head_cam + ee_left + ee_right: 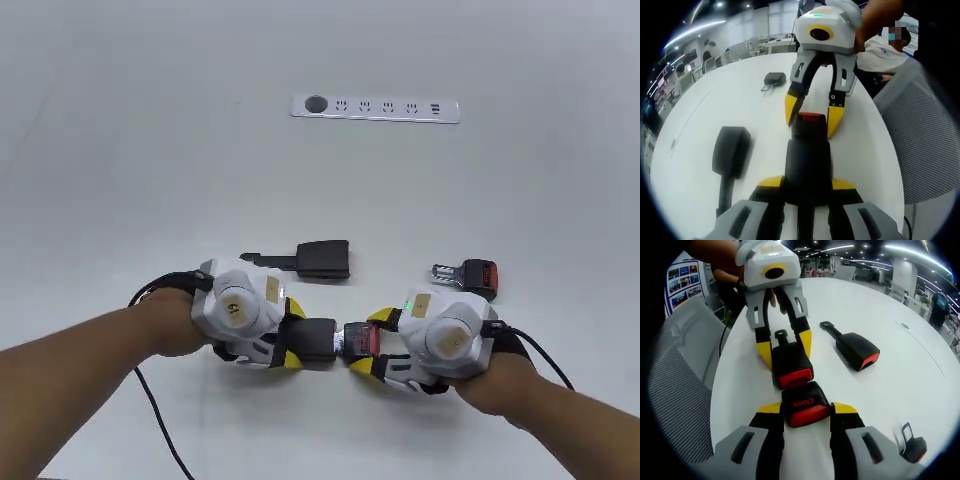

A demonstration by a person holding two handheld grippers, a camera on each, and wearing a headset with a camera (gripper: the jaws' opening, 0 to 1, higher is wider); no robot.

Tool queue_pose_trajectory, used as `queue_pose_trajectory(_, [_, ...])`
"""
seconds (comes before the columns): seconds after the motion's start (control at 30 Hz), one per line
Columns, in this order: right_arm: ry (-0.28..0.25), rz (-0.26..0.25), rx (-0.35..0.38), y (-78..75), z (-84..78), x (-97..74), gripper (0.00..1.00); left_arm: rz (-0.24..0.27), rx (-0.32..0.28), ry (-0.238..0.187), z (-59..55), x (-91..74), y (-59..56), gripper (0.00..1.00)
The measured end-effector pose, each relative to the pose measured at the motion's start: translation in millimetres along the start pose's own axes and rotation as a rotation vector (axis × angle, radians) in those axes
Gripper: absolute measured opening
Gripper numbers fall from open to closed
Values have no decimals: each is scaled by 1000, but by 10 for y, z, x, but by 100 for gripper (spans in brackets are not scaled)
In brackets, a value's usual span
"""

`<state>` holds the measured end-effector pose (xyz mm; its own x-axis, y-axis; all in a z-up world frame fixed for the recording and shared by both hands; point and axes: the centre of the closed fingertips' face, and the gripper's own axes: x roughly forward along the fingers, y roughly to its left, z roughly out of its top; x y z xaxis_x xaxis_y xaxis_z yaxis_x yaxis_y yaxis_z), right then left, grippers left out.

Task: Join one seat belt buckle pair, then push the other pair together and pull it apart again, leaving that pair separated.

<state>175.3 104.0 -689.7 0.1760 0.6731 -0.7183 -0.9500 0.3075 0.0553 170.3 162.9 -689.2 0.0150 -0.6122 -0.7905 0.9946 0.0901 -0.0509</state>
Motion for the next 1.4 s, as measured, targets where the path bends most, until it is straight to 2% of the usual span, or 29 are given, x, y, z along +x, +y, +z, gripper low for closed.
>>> queue_pose_trajectory(0.2, [-32, 21, -20, -9, 2, 3, 33, -10, 13, -29, 3, -8, 1, 34])
queue_pose_trajectory(0.3, [-45, 52, -63, -6, -13, -2, 32, -16, 17, -51, -3, -10, 7, 34])
queue_pose_trajectory(0.37, [-54, 61, -59, 0, -16, -23, 32, -25, 11, -64, -9, -15, 15, 34])
queue_pose_trajectory(0.7, [-88, 72, -72, 38, 3, -38, 32, -47, 15, -94, 3, -29, 0, 33])
queue_pose_trajectory(0.97, [-109, 75, -84, 69, 55, -67, 31, -62, 40, -100, 6, -43, -13, 33])
queue_pose_trajectory(1.4, [-129, 76, -77, 50, 25, -67, 31, -73, 46, -113, -20, -48, -3, 33])
